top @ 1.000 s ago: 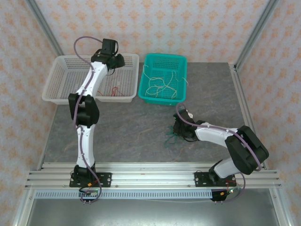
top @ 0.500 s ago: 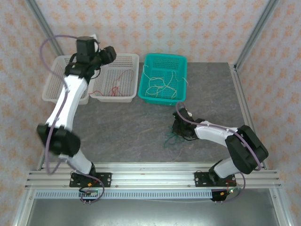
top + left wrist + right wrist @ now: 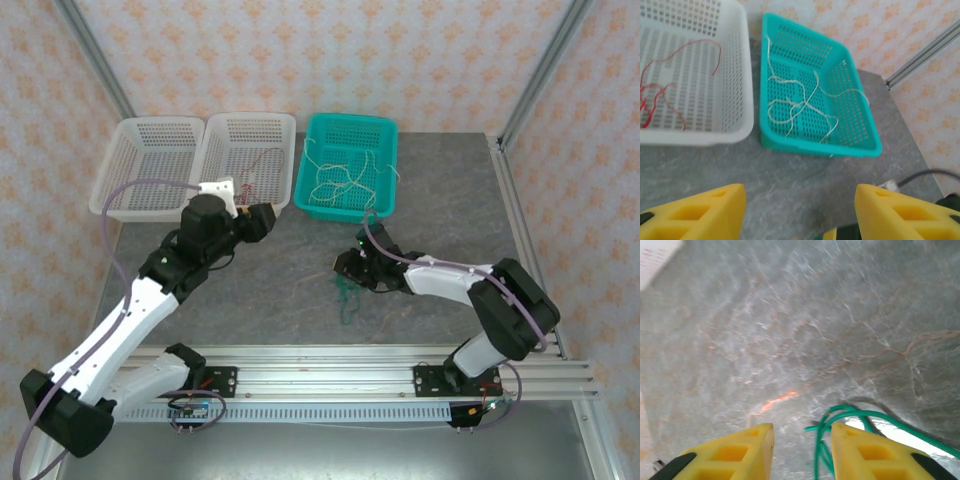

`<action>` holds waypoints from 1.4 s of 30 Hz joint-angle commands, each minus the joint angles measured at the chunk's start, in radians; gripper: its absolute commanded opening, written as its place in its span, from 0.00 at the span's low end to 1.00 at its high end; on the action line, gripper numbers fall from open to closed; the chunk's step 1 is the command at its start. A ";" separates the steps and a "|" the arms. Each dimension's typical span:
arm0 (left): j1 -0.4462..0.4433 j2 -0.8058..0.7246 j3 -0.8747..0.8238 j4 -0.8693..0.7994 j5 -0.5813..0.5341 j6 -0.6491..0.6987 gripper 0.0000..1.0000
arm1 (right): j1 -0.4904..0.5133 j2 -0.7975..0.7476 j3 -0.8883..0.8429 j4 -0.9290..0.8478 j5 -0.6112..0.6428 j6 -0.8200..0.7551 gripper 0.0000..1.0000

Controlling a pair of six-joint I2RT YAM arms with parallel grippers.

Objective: Untangle the cables

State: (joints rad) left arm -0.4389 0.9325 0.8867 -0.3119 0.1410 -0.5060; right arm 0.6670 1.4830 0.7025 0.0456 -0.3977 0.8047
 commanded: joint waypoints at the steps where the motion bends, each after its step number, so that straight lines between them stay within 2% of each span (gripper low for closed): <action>1: -0.017 -0.022 -0.075 -0.017 0.017 -0.068 0.60 | -0.001 -0.086 0.034 -0.039 0.091 -0.053 0.37; 3: -0.049 0.000 -0.119 0.018 0.050 -0.113 0.60 | -0.001 -0.121 0.037 -0.082 0.122 -0.084 0.36; 8: -0.214 0.142 -0.151 0.147 0.064 -0.223 0.59 | -0.001 -0.228 -0.022 -0.167 0.239 -0.129 0.35; 13: -0.338 0.358 -0.134 0.273 0.100 -0.343 0.35 | -0.003 -0.294 -0.082 -0.226 0.289 -0.129 0.35; 15: -0.367 0.437 -0.131 0.332 0.113 -0.376 0.33 | -0.003 -0.339 -0.099 -0.225 0.297 -0.120 0.35; 21: -0.384 0.592 -0.088 0.339 0.056 -0.358 0.25 | -0.003 -0.372 -0.114 -0.222 0.293 -0.111 0.35; 26: -0.386 0.660 -0.062 0.336 0.064 -0.352 0.23 | -0.002 -0.340 -0.121 -0.216 0.205 -0.116 0.35; 32: -0.387 0.675 -0.093 0.368 0.069 -0.370 0.22 | 0.007 -0.229 -0.130 -0.217 0.040 -0.127 0.40; 36: -0.387 0.637 -0.115 0.355 0.046 -0.362 0.23 | 0.041 -0.158 -0.084 -0.366 0.020 -0.155 0.41; 38: -0.387 0.613 -0.118 0.335 0.023 -0.348 0.22 | 0.071 -0.144 -0.069 -0.425 0.030 -0.150 0.44; 42: -0.387 0.583 -0.120 0.312 -0.005 -0.325 0.23 | 0.140 -0.156 -0.075 -0.441 0.060 -0.075 0.58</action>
State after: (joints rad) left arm -0.8230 1.5543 0.7761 0.0166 0.1955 -0.8608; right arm 0.7727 1.3373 0.6006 -0.3298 -0.3485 0.6903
